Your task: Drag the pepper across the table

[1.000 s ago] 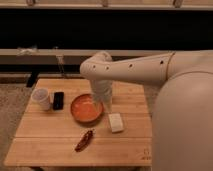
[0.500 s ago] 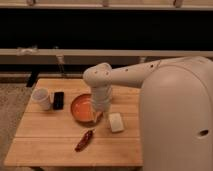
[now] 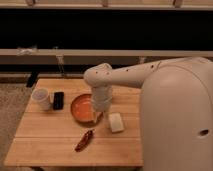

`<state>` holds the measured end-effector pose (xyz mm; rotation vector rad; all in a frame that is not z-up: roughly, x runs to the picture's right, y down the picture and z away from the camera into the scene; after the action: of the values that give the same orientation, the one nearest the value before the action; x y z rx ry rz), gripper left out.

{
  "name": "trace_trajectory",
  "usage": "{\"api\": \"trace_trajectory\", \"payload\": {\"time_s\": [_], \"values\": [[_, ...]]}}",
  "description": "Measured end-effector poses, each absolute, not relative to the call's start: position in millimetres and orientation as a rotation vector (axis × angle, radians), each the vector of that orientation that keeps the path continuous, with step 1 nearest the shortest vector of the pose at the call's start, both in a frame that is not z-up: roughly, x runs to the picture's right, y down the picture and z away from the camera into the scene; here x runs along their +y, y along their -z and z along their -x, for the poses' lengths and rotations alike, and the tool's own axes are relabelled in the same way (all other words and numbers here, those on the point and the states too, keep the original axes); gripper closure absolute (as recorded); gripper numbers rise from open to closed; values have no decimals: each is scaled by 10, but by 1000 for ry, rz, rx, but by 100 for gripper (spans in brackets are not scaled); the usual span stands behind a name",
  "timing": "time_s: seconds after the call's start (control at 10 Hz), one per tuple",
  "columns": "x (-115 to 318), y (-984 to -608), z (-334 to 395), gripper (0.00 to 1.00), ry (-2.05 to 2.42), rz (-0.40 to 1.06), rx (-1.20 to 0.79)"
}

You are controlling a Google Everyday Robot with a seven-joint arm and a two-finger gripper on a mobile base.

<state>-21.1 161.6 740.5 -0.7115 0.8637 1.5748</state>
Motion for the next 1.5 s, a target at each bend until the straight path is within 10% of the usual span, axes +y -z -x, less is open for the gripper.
{"api": "trace_trajectory", "payload": {"time_s": [1.5], "values": [[2087, -7657, 628, 49, -1716, 664, 928]]}}
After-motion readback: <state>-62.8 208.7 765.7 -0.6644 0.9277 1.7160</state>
